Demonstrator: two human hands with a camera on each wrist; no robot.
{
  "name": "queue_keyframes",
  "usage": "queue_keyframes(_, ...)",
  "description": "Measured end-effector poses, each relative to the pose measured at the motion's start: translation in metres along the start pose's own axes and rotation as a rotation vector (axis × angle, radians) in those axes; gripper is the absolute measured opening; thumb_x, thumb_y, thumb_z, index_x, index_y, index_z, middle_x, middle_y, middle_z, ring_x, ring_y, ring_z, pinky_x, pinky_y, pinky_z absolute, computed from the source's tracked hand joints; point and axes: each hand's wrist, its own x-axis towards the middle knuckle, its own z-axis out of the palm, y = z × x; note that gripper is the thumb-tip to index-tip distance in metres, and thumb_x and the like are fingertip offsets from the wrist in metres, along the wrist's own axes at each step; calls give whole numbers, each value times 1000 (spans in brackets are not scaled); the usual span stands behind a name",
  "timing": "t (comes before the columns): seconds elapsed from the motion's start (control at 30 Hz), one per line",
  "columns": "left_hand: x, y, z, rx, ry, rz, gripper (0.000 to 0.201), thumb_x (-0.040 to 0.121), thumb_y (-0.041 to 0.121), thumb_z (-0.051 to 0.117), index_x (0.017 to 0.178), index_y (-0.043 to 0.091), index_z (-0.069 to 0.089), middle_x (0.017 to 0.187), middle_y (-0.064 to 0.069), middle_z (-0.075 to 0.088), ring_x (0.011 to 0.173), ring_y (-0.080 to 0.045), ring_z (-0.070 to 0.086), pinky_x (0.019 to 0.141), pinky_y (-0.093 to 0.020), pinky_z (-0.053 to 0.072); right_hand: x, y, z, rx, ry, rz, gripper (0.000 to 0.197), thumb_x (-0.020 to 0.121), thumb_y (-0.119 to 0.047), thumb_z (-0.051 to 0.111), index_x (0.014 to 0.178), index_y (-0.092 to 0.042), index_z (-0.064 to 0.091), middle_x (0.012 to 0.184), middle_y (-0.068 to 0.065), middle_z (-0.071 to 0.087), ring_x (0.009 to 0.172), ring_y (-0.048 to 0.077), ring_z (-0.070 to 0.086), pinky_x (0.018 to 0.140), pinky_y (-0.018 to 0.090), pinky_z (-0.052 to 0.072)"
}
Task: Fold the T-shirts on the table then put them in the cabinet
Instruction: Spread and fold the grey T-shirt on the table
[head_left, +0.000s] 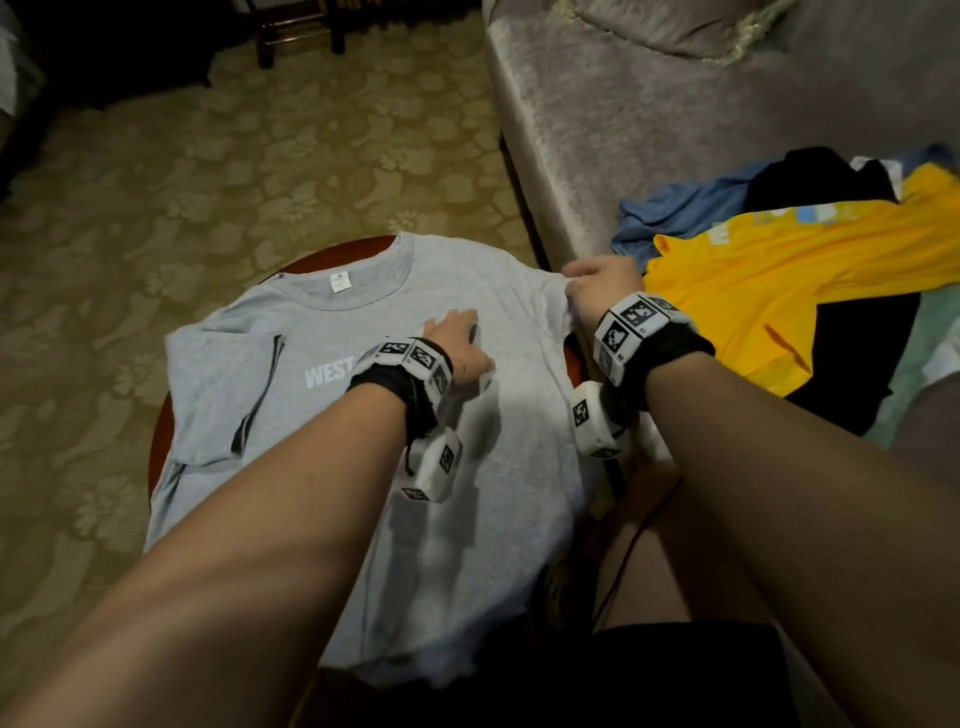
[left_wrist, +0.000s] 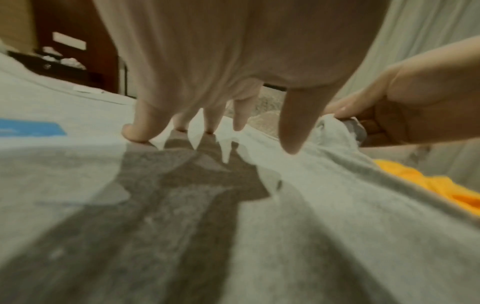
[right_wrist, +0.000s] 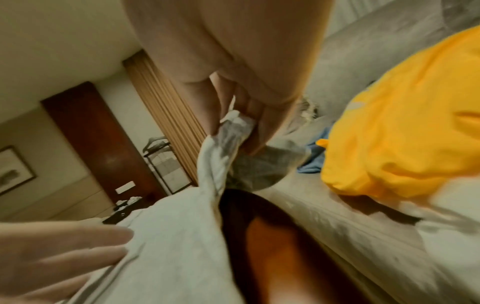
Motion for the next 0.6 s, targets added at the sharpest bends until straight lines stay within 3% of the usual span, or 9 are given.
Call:
queue_keyframes(0.03,1,-1,-3,-99,17,-21,70,92,25,55,152,20,18,156,-10,24,141,-32,25,113,-40,26,-6,-9,2,50,-68,-25,25,87,-5,58,109,-5,70,109,3,66,103,14,60,80,15,45)
queue_keyframes(0.1,0,-4,-11,-206,68,-60,58,98,16,41,151,13,18,155,-13,27,139,-31,31,111,-33,26,-20,-26,8,75,-358,-86,26,86,2,58,109,-1,70,97,-3,64,85,0,60,67,3,42)
queue_keyframes(0.13,-2,-5,-15,-231,105,-78,53,100,13,36,150,9,22,154,-16,27,139,-31,30,110,-31,26,-24,-33,11,51,-488,-87,28,85,7,57,109,1,69,91,-1,66,74,-3,61,65,3,44)
queue_keyframes(0.2,-3,-8,-21,-378,186,-107,44,102,13,34,145,1,31,152,-22,28,137,-33,32,106,-31,28,-25,-37,15,19,-583,-53,23,83,8,55,101,6,70,81,4,69,57,-2,62,62,10,49)
queue_keyframes(0.3,-9,-9,-19,-379,147,-8,51,101,38,36,144,11,32,145,-12,41,132,-30,41,100,-30,32,-11,-24,20,-124,-376,20,20,85,-3,56,75,-17,67,67,0,63,50,2,60,55,18,50)
queue_keyframes(0.37,-6,-12,-12,-479,140,5,66,95,49,46,150,19,24,146,-6,42,130,-27,45,101,-29,35,-4,-15,24,-183,-233,18,26,83,-7,54,63,-21,59,76,8,66,71,22,67,71,35,57)
queue_keyframes(0.43,-4,-14,-8,-542,125,-14,83,91,48,56,153,23,8,151,-6,37,131,-27,45,107,-33,37,2,-6,31,-201,-197,27,20,80,-8,53,67,-22,58,89,10,67,86,32,66,82,43,56)
queue_keyframes(0.5,-7,-14,-10,-528,131,-9,88,92,37,59,153,28,-4,153,-9,32,125,-28,51,100,-32,43,-1,-5,37,-235,-213,16,18,81,-8,53,80,-24,62,99,6,67,94,27,65,86,38,55)
queue_keyframes(0.6,-13,-12,-14,-527,137,20,86,94,22,56,151,36,-7,152,-8,34,79,-17,62,66,-23,52,-3,-11,46,-269,-183,-64,24,87,-7,52,97,-19,70,104,3,69,93,18,62,78,23,46)
